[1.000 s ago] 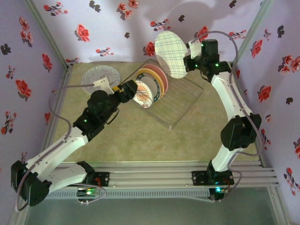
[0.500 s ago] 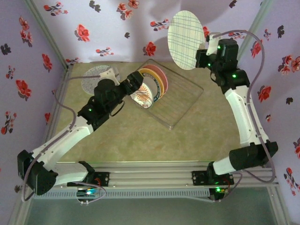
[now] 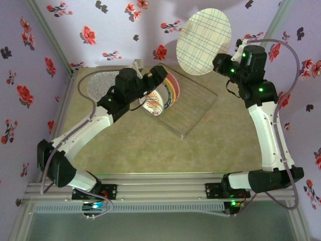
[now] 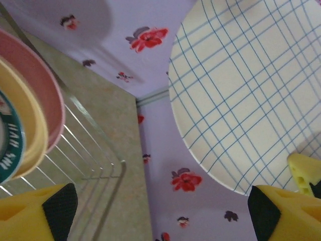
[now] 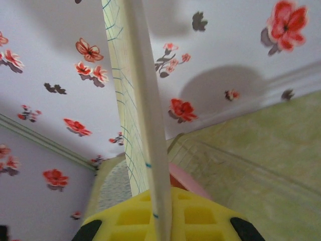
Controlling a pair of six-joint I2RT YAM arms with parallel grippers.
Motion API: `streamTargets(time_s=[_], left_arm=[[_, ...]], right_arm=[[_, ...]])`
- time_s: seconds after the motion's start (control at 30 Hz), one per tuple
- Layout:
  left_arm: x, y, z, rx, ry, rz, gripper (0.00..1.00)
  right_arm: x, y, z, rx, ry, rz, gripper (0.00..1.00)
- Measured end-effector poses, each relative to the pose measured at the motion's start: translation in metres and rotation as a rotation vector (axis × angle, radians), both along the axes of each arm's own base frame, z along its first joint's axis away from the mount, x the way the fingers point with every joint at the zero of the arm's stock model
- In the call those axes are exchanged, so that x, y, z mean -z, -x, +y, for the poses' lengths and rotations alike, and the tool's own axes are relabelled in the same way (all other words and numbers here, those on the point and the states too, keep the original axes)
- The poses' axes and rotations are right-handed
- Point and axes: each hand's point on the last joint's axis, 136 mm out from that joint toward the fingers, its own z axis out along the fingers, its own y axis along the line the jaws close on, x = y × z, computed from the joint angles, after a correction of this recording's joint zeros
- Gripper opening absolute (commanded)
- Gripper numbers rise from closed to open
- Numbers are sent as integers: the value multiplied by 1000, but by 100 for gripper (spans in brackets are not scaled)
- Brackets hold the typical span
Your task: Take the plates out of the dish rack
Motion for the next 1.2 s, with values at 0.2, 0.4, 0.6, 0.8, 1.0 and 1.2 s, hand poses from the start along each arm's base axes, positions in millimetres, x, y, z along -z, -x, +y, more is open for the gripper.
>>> streamTargets(time_s=[0.2, 0.4, 0.6, 0.8, 1.0, 1.2], left_arm=[[-3, -7, -23, 65, 63, 103, 81], [-3, -14, -36, 86, 105, 162, 72], [-3, -27, -43, 86, 145, 184, 64], [1, -40, -49, 86, 160, 199, 57], [-4, -44, -53, 96, 183, 204, 28], [-17, -47, -50, 94, 243, 212, 0]], right_arm=[[12, 1, 10, -18, -211, 116, 0], [12, -4, 19, -44, -389, 183, 0], [16, -12, 24, -61, -459, 222, 0], [32, -14, 33, -93, -502, 288, 0], [36, -15, 35, -97, -519, 306, 0], [44, -17, 37, -101, -540, 331, 0]])
